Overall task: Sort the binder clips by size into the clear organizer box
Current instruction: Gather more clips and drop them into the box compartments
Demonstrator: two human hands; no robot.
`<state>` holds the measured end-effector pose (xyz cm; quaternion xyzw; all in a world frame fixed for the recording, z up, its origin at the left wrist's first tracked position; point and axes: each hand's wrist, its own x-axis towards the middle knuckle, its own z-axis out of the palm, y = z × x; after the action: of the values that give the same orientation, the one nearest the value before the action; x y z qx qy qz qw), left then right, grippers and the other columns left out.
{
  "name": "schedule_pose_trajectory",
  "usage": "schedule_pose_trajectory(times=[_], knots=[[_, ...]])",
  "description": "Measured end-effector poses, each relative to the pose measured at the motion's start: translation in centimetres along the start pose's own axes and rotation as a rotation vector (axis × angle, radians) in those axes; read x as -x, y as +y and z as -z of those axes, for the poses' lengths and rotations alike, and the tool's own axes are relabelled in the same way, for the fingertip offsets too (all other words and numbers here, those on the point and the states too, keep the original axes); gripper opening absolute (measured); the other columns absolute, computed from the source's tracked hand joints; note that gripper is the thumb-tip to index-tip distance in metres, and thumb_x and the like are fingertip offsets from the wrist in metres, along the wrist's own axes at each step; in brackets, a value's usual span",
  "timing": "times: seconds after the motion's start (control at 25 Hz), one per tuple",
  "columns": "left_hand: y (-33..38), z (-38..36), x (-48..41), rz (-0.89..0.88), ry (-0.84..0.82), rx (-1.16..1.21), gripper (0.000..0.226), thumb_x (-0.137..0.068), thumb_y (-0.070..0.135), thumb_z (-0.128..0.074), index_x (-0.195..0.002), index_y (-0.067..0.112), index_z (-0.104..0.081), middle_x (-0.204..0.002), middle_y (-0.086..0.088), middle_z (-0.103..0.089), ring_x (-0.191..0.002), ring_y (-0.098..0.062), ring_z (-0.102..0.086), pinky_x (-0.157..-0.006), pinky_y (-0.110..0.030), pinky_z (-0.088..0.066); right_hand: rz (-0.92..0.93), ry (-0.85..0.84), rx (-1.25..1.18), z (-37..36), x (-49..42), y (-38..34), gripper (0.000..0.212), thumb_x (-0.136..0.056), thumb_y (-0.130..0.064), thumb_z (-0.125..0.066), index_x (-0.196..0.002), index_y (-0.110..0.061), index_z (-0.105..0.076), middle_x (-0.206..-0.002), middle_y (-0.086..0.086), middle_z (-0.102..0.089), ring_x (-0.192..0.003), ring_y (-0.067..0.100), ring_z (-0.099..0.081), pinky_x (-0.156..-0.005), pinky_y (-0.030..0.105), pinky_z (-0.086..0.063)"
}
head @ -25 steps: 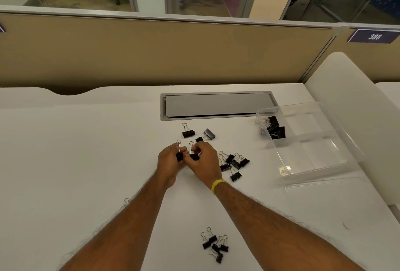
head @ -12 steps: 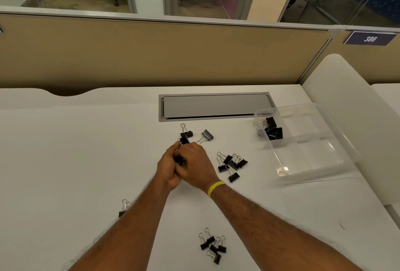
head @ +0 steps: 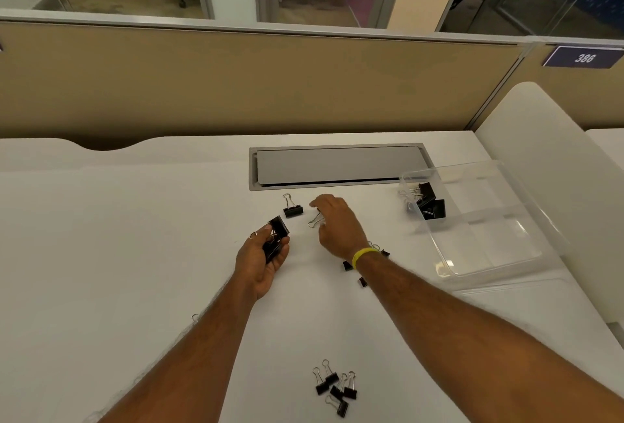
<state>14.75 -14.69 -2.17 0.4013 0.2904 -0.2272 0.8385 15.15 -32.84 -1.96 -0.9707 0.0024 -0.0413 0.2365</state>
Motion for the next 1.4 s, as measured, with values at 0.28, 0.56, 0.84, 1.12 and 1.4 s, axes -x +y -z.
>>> schedule_pose_trajectory(times=[0.28, 0.56, 0.84, 1.12, 1.4], knots=[[0.6, 0.2, -0.6, -0.026, 0.026, -0.031, 0.026, -0.094, 0.018, -0.059, -0.117, 0.006, -0.058, -0.103, -0.018, -0.065, -0.082, -0.022, -0.067, -0.055, -0.026, -0.057, 0.009, -0.352, 0.202, 0.6, -2.6, 1.7, 0.061, -0.079, 0.007, -0.050, -0.135, -0.016, -0.050, -0.145, 0.001, -0.043, -0.132, 0.023, -0.038, -0.105, 0.039, -0.041], [1.1, 0.5, -0.9, -0.049, 0.044, -0.057, 0.027, -0.095, 0.020, -0.058, -0.119, 0.007, -0.058, -0.110, -0.020, -0.064, -0.085, -0.022, -0.067, -0.056, -0.026, -0.057, -0.076, -0.165, -0.002, 0.3, -2.6, 1.7, 0.038, -0.080, -0.015, -0.063, -0.117, -0.012, -0.062, -0.111, 0.005, -0.055, -0.095, 0.022, -0.057, -0.083, 0.032, -0.049], [1.7, 0.9, -1.0, -0.085, 0.054, -0.076, 0.022, -0.095, 0.018, -0.058, -0.115, 0.009, -0.060, -0.105, -0.017, -0.065, -0.083, -0.021, -0.067, -0.057, -0.026, -0.058, -0.108, -0.042, -0.094, -1.6, -5.6, -3.3, 0.035, -0.087, -0.029, -0.062, -0.117, -0.010, -0.062, -0.114, 0.008, -0.054, -0.095, 0.026, -0.058, -0.083, 0.036, -0.049], [1.9, 1.4, -1.4, -0.101, 0.070, -0.079, 0.022, -0.095, 0.017, -0.057, -0.115, 0.007, -0.059, -0.103, -0.016, -0.065, -0.082, -0.022, -0.066, -0.057, -0.026, -0.057, -0.134, -0.114, 0.208, -4.2, -6.2, -4.3, 0.038, -0.094, -0.036, -0.048, -0.119, -0.008, -0.057, -0.124, 0.014, -0.051, -0.111, 0.033, -0.052, -0.084, 0.040, -0.047], [1.9, 1.8, -1.2, -0.103, 0.073, -0.101, 0.025, -0.095, 0.016, -0.056, -0.118, 0.006, -0.059, -0.100, -0.015, -0.065, -0.083, -0.022, -0.066, -0.058, -0.027, -0.058, -0.140, -0.078, 0.132, -4.3, -5.4, -3.8, 0.025, -0.083, -0.021, -0.058, -0.102, -0.007, -0.066, -0.100, 0.014, -0.063, -0.096, 0.031, -0.057, -0.073, 0.033, -0.043]])
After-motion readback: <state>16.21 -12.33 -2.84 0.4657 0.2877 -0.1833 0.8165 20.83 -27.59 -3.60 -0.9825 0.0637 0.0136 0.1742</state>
